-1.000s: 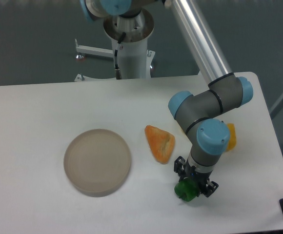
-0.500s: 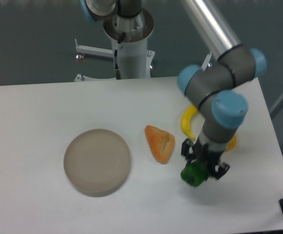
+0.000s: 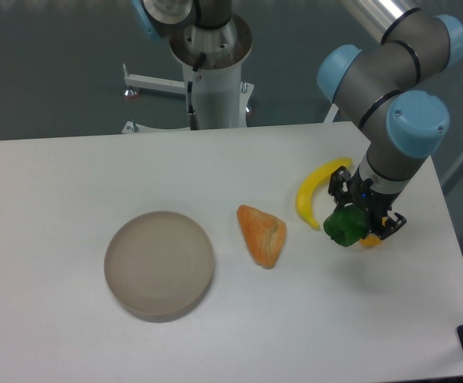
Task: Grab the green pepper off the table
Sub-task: 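Lift the green pepper up toward the banana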
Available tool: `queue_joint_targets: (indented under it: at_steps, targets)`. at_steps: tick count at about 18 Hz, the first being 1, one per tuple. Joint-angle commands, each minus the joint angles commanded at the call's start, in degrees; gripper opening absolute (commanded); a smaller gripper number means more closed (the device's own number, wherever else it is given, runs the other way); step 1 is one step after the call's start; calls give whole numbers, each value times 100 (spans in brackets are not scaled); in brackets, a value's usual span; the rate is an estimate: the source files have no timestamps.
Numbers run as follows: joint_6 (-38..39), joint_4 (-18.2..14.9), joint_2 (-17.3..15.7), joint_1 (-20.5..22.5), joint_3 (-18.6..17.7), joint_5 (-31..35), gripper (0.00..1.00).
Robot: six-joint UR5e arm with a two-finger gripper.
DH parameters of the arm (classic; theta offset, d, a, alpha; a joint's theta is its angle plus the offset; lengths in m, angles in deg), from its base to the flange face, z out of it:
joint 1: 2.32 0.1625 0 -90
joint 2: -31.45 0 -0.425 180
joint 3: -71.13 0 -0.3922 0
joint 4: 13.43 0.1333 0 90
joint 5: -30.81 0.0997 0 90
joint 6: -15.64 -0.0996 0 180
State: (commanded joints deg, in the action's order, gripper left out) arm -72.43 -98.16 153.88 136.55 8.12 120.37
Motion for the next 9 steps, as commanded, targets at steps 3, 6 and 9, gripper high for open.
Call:
queue_joint_targets:
  at_steps: [3,6,9]
  targets:
    - [-299,-17,0,-17,0,-17,29]
    - [-299,192,0,-105,-184,-43,29]
    - [-282,387,-44,-123,-351,-52,29]
